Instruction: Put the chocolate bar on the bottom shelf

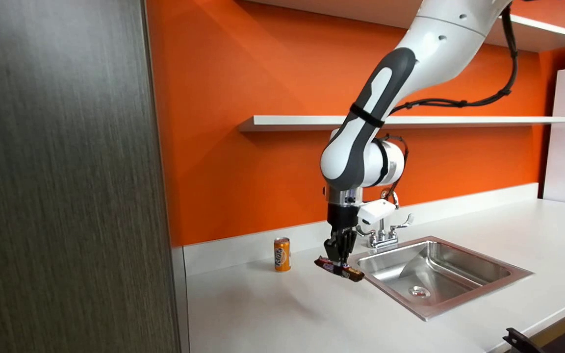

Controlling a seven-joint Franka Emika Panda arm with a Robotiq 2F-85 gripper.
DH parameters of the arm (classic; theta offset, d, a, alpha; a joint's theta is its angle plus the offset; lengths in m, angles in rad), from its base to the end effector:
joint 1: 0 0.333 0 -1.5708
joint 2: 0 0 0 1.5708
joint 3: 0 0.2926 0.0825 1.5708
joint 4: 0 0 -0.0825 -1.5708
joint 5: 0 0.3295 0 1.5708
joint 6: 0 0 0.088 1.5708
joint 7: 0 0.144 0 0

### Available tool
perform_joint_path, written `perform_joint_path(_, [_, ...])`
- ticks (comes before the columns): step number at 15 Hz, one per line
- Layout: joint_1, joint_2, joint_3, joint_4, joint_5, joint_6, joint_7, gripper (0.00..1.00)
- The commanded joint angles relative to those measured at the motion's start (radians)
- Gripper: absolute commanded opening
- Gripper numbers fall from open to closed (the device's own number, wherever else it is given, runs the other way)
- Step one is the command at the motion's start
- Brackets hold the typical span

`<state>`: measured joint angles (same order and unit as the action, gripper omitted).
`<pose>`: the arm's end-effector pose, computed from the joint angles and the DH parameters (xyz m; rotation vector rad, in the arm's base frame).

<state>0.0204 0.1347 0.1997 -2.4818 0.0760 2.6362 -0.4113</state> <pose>0.4375 0.0994 0.2271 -2.9582 -0.8558 -0.0424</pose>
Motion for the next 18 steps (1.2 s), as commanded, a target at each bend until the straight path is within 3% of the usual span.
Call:
perform_joint_path(1, [0.019,-0.236,-0.016,-0.123,0.074,-0.077,0.045,0.04])
perform_joint_path(5, [0.059,-0.451,-0.067,-0.139,0.086,-0.202,0.089,0.04])
perform_joint_path(10, [0.088,-0.669,-0.105,-0.053,0.036,-0.401,0.182,0.04])
perform_joint_path(14, [0.091,-0.745,-0.104,0.060,0.026,-0.515,0.253,0.04])
perform_joint_path(18, [0.080,-0.739,-0.097,0.181,0.026,-0.556,0.320,0.04])
